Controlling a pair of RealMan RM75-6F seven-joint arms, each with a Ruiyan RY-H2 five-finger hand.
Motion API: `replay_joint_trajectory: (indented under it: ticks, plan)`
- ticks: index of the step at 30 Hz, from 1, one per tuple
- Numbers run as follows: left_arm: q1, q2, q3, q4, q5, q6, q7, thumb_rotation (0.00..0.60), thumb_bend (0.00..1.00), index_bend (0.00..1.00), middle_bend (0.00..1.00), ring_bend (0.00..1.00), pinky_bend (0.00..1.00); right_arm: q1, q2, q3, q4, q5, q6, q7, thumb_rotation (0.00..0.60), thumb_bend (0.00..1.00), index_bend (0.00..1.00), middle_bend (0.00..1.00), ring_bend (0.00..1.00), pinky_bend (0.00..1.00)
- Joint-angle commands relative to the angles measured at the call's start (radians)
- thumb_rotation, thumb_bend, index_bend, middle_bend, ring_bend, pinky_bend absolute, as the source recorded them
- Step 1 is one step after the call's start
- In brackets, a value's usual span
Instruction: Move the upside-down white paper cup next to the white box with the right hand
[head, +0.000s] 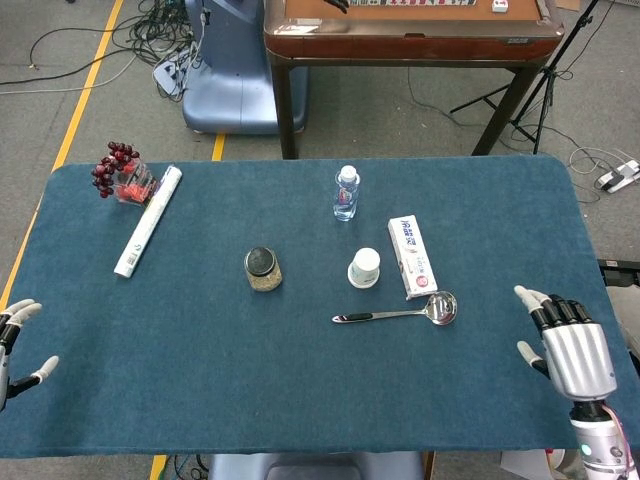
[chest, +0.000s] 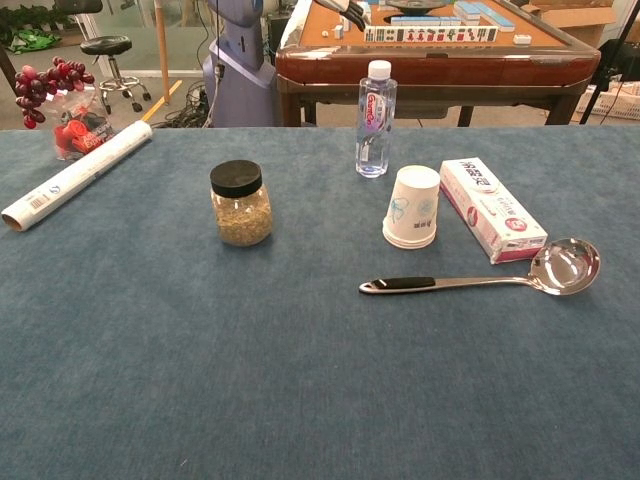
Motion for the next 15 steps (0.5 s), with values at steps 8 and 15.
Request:
replay_joint_trajectory:
  ticks: [8,15]
  plan:
    - [-0.010,0.003,0.005,-0.005,-0.005,-0.032,0.012,0.600,0.06,0.24,0.24,0.30,0.59,-0.109,0.053,0.094,0.054,0.055,0.062,0.216,0.600,0.04,0.22,0.30,0.27,0.38]
    - [-0.020,-0.001,0.010,-0.011,-0.006,-0.055,0.029,0.600,0.06,0.24,0.24,0.30,0.59,-0.120,0.080,0.125,0.055,0.056,0.012,0.289,0.600,0.07,0.22,0.30,0.27,0.38]
